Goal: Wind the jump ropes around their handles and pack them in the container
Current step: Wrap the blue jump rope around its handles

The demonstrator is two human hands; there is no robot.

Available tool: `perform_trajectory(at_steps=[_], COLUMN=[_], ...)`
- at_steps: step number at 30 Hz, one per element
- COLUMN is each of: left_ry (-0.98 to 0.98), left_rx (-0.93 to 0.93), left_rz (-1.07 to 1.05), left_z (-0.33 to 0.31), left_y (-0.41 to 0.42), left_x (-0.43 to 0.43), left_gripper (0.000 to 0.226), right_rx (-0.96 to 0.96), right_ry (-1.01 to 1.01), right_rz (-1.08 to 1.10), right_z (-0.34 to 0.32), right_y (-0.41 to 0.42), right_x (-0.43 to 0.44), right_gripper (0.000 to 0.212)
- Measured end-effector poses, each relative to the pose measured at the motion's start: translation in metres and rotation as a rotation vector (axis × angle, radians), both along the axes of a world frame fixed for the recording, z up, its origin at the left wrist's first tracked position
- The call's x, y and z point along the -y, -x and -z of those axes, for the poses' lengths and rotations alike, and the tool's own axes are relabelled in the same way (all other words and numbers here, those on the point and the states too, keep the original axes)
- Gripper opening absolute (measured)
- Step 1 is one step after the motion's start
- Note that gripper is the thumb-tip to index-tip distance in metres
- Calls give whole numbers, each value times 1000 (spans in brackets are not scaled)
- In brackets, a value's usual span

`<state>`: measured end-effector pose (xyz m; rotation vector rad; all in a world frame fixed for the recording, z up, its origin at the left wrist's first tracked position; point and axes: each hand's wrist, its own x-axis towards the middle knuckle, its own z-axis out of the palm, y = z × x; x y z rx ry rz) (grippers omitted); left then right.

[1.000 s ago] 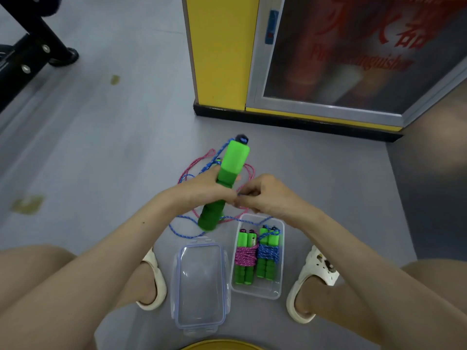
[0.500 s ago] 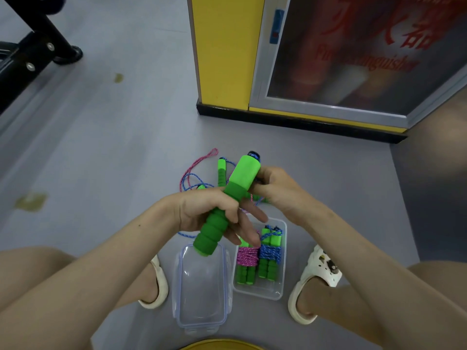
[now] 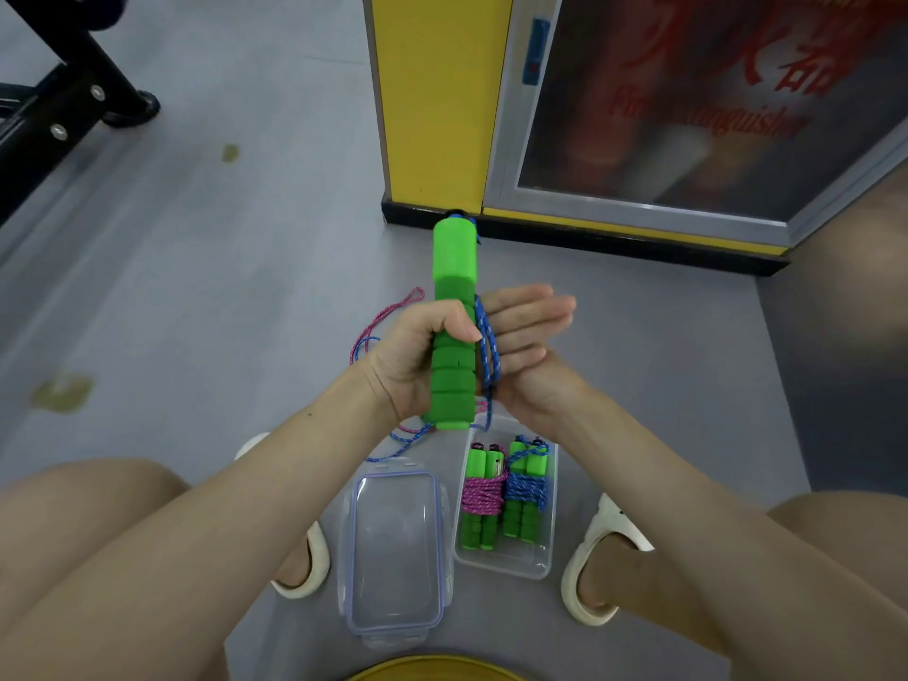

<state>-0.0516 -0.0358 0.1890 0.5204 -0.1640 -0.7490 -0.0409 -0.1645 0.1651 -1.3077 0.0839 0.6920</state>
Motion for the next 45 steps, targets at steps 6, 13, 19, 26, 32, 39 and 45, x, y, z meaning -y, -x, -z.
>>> perform_trajectory(at_steps=[6, 13, 19, 26, 32, 39, 45], left_ry=[-363, -1017, -1522, -1248, -735, -252, -52], left_rx=[-82, 158, 439, 197, 25, 1, -97], left_rz=[-366, -295, -12, 154, 216, 155, -180], left_z=[-6, -8, -3, -10, -13, -11, -15], left_y=[-7, -8, -4, 2, 10, 5, 4], left_x=[2, -8, -13, -25, -22, -19, -5], left_gripper=[84, 54, 18, 31, 39, 51, 71], right_rx=[158, 304, 397, 455, 197, -130, 29], right_ry=[354, 465, 430, 398, 131, -125, -23], right_rz=[-181, -231, -118, -76, 38, 48, 62], right_z=[1, -13, -18, -19, -12, -19, -9], right_y=[7, 0, -7, -10, -6, -3, 2], right_x=[5, 11, 13, 14, 5, -7, -23], right_gripper=[13, 11, 12, 15, 11, 43, 28])
